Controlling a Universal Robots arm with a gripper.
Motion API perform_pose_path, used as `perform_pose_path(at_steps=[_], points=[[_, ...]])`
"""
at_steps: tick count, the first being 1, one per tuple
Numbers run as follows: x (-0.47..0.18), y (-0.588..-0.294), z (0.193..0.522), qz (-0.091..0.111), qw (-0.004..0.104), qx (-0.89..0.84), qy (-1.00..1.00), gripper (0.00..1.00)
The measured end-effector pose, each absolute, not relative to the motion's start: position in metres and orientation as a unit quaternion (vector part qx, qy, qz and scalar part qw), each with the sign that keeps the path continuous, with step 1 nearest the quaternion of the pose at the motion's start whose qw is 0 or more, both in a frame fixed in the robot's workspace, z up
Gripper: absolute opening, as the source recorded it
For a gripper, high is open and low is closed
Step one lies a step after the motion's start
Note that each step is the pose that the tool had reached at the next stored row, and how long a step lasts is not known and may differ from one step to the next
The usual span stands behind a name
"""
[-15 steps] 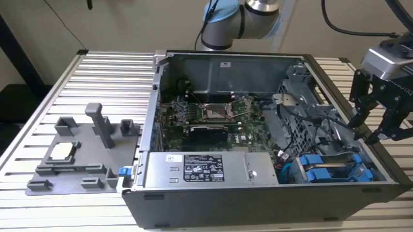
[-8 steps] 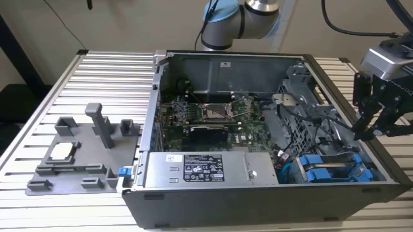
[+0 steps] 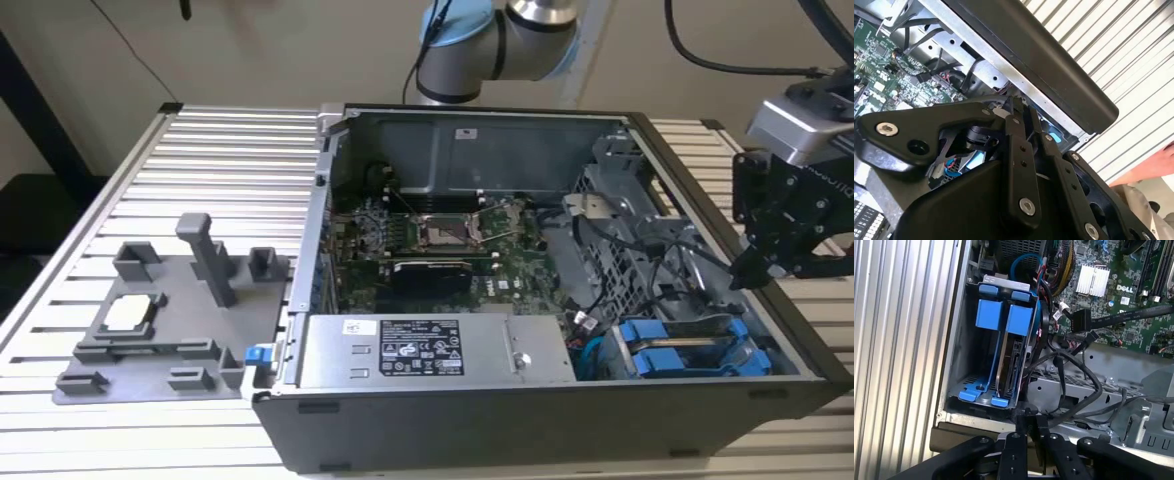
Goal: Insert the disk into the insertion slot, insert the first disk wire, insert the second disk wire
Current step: 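Insert the first disk wire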
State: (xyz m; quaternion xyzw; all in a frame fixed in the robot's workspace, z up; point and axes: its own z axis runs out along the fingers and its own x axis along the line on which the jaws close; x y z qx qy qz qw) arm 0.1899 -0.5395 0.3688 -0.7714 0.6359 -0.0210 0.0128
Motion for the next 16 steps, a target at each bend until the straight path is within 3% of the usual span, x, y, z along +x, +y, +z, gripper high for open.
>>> perform_pose_path(at_steps=[16], points=[[0.1803,-0.5429,0.3686,-0.021,0.015,-0.77,0.638,0.19]])
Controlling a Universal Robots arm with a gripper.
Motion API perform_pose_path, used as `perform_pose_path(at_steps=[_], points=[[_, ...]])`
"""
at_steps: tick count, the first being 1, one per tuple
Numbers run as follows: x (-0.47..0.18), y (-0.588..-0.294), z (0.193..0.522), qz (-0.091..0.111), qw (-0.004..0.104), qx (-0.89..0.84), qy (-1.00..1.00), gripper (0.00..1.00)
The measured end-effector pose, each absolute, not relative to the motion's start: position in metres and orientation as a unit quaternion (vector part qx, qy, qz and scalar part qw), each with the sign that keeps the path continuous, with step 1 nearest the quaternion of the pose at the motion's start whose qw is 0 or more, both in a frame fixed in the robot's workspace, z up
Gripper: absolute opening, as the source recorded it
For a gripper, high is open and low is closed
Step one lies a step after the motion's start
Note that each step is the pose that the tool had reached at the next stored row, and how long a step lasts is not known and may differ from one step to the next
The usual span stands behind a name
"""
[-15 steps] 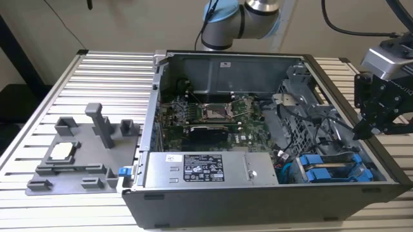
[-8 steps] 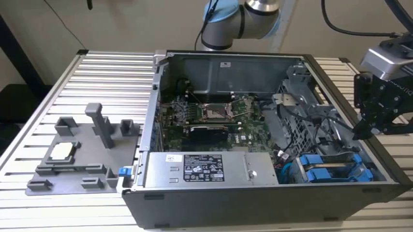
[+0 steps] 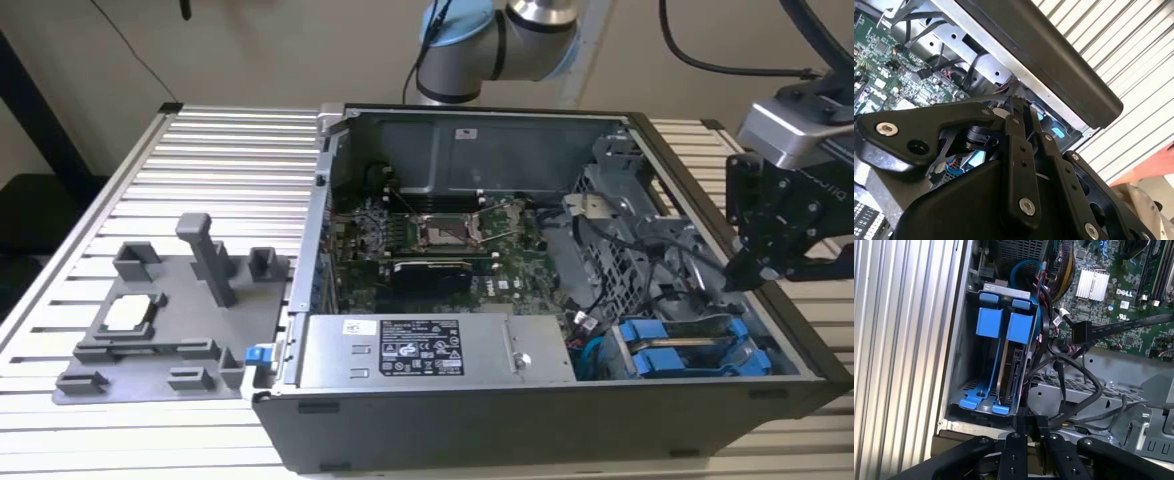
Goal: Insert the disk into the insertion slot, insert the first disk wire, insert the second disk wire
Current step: 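Insert the first disk wire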
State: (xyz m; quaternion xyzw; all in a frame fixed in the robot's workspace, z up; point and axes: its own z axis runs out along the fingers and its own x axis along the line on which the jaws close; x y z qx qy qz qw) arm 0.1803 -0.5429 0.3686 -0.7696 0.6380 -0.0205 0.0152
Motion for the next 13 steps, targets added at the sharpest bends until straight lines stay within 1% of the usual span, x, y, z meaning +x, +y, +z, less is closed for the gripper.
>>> perform_pose_path(at_steps=[13], points=[[0.1739,-0.5468,0.3662,-0.021,0.015,-0.754,0.656,0.19]])
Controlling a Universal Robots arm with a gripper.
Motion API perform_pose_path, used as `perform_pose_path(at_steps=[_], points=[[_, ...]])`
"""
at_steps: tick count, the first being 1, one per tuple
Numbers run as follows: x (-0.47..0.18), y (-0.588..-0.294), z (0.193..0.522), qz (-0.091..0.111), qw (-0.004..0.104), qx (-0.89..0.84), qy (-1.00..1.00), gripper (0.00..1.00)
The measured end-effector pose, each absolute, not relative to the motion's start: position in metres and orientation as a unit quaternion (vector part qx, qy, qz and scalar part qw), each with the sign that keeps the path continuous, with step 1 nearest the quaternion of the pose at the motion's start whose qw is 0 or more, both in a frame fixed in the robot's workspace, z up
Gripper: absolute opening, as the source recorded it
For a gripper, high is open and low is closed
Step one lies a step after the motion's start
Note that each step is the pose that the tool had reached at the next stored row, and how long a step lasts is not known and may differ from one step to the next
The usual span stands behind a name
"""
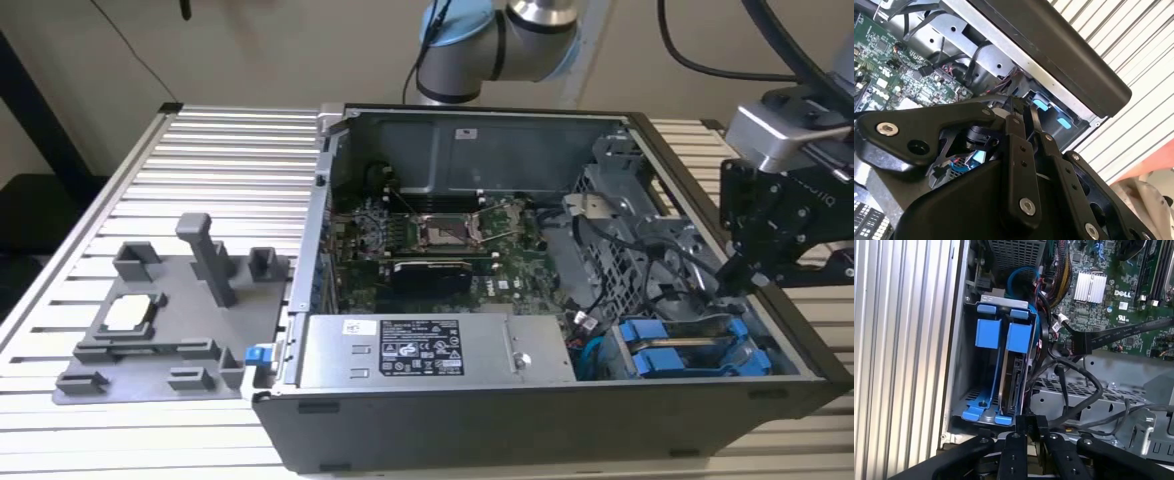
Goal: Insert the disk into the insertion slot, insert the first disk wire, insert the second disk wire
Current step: 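Insert the first disk wire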
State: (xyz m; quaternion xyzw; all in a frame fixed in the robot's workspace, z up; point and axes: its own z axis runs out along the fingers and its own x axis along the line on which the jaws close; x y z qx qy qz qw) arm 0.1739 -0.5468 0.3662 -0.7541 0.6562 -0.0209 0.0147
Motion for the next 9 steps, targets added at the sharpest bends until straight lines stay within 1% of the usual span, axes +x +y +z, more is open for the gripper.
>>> perform_pose_path(at_steps=[9], points=[[0.17,-0.5532,0.3647,-0.021,0.015,-0.747,0.664,0.19]])
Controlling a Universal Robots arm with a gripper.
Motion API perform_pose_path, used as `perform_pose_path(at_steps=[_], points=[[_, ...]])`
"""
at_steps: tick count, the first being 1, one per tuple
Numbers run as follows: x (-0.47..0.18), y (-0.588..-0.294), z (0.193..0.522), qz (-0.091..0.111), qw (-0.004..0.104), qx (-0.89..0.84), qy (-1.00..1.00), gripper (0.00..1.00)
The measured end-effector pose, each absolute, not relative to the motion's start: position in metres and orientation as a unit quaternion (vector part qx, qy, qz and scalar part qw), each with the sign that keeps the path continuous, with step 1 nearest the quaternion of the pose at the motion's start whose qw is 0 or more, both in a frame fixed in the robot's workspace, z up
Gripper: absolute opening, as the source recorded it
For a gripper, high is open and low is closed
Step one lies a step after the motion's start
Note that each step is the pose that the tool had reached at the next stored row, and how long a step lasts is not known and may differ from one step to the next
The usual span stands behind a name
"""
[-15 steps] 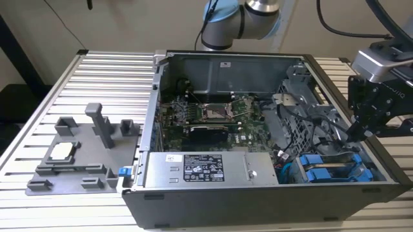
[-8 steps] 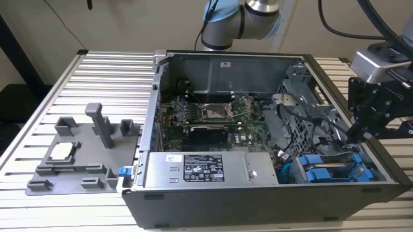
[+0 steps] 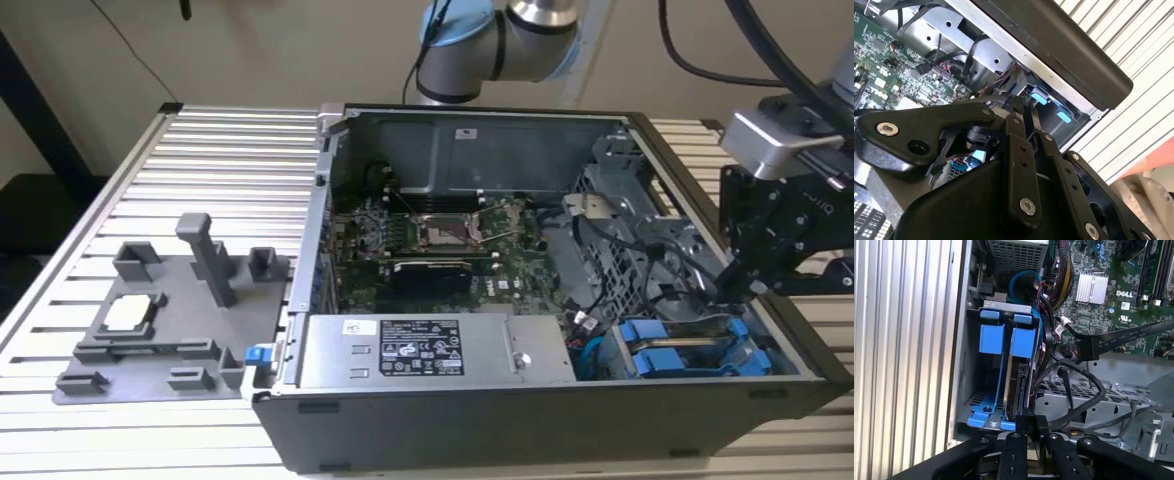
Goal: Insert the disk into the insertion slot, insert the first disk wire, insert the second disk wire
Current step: 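Insert the first disk wire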
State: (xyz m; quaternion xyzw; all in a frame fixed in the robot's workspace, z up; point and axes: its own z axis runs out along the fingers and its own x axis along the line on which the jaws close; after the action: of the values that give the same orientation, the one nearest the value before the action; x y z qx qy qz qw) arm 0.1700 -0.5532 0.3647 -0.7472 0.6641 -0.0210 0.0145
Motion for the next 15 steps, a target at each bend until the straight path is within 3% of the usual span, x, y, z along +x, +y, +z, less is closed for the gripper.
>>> perform_pose_path(at_steps=[15], points=[[0.1632,-0.5606,0.3636,-0.021,0.014,-0.742,0.67,0.19]])
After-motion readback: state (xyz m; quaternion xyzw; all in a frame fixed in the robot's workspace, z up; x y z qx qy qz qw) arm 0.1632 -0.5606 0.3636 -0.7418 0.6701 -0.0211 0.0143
